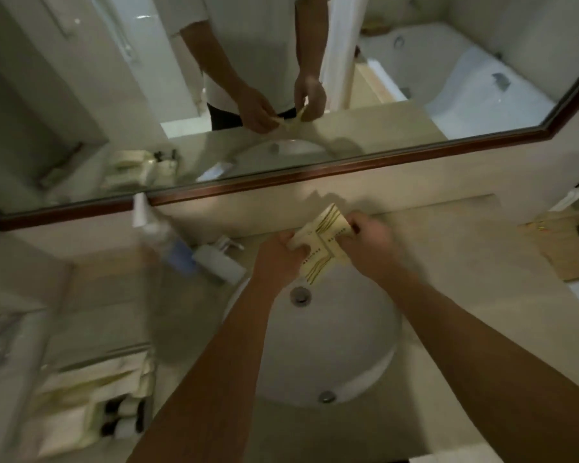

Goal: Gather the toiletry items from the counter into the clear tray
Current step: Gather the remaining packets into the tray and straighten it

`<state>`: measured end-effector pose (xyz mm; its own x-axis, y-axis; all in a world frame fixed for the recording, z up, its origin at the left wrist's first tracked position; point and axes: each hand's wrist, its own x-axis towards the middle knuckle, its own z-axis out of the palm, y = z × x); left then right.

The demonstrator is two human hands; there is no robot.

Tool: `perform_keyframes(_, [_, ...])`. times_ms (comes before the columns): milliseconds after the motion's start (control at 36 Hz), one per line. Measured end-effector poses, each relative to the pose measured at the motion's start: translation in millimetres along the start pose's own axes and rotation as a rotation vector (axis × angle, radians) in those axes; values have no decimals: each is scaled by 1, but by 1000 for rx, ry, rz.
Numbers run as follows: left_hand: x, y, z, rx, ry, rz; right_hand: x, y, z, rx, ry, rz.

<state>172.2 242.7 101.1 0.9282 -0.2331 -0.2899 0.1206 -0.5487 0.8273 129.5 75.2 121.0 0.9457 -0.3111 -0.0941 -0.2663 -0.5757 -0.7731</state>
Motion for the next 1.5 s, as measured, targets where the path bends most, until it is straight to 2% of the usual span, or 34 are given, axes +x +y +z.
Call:
perform_keyframes(111, [-45,-67,-95,-53,81,-78,-51,-72,81,7,-26,-68])
perform_keyframes(222, [-91,-143,-182,-138,164,-233,-87,-126,164,43,-163,-61])
perform_keyframes(306, [-117,-182,-226,-174,241,-301,-99,-150,217,-32,-238,-83])
perform_keyframes(444, [-147,-253,-271,-212,364,-389,-118,-175,295,-33,-402,-53])
perform_keyframes(556, [-164,-301,-292,-150,469,-406,-128,-181,350,-7,-530,-35])
perform_keyframes(694, [-168,-343,-309,-214,513,-512,-131,-173,403,-58,-592,-56])
perform_keyframes(889, [-161,-385,-316,-212,466,-589,-136,-161,445,-150,-643,-54])
perform_keyframes(1139, [-153,-401,-325,-108,461,-464,-142,-169,461,-137,-651,-91])
perform_keyframes(1306, [-158,-402,-328,-228,571,-505,-139,-175,458,-96,-577,-98])
perform_keyframes(1500, [-157,-389,-321,-277,651,-556,-134,-174,450,-210,-523,-157])
